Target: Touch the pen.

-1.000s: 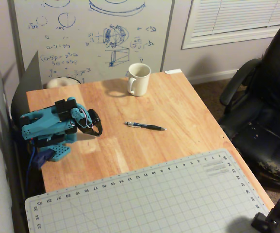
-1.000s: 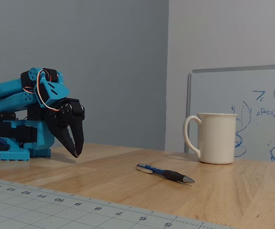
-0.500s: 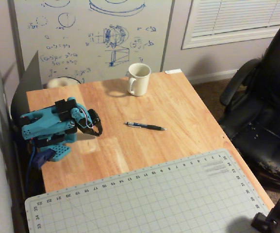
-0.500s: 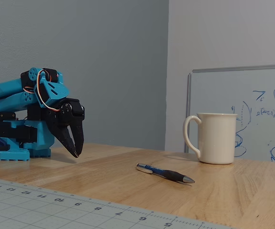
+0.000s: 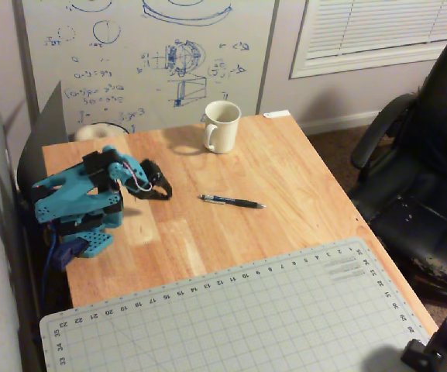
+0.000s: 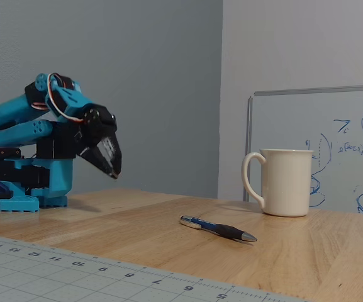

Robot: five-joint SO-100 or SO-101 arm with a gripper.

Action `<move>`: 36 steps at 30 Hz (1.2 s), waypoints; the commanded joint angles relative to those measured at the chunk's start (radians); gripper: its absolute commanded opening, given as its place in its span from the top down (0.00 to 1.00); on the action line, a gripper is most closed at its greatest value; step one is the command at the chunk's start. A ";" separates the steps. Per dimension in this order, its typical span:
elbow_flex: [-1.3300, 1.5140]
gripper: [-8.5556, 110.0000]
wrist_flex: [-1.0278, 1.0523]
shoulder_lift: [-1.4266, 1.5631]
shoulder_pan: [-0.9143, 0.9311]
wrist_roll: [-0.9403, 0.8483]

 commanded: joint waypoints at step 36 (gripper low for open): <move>-1.858 0.92 -0.018 -2.026 0.107 -0.011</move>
